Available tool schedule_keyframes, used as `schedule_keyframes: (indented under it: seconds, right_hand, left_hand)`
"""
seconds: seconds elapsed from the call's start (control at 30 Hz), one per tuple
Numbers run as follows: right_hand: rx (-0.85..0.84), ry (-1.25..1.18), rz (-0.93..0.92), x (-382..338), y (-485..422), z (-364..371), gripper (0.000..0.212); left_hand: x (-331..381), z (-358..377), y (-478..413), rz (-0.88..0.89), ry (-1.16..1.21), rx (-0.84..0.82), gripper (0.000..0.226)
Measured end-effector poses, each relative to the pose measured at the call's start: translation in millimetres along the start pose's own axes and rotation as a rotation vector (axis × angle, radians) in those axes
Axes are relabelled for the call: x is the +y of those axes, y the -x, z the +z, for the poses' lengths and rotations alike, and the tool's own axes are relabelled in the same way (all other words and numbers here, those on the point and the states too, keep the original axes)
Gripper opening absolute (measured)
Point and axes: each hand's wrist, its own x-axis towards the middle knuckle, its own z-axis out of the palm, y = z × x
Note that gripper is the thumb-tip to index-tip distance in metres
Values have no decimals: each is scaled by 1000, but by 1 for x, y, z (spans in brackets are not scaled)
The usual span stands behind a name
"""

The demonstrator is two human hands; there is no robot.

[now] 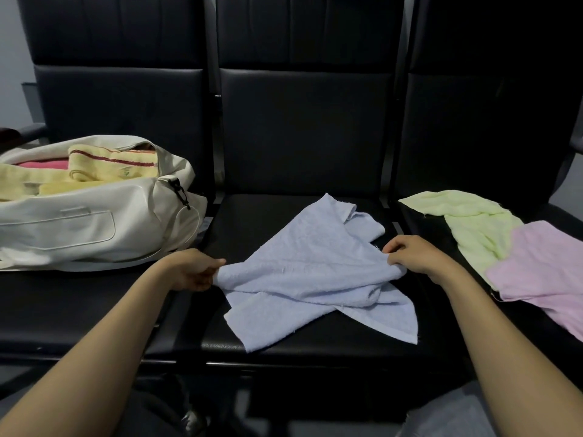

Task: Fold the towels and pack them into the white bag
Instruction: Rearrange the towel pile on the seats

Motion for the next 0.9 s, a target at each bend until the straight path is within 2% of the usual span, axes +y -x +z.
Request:
schedule_keyframes:
  seconds: [0.1,0.2,0.27,0.37,0.47,0.57,0.63,0.77,0.9]
  right_hand:
    - [-86,3,21,2,-2,0,21]
    - [-82,-82,7,4,-2,1,22]
    - [-41,-214,1,3,-1,1,21]
    - [64,-521,-39,-2,1,-2,19]
    - [110,-739,-100,-8,8,-2,20]
    - [107,-749,-98,-9,14,4,21]
    - [117,-736,-86,-10,17,3,23]
    - [79,-703,-131,-32,32,-22,22]
    - [38,-718,-247,-75,49,-63,38]
  left_hand:
    - [1,-1,0,-10,-15,-60,19]
    - [0,-5,0,10,56,-145,10]
    - [0,-7,-2,69,149,-139,20]
    - [7,-9,3,182,286,-69,21]
    - [10,-6,12,162,285,-127,17]
    - [3,-2,22,112,168,-139,6]
    - [5,-3,30,127,175,-151,11]
    - [34,-12,56,348,287,-30,26]
    - [86,-19,96,555,354,-66,33]
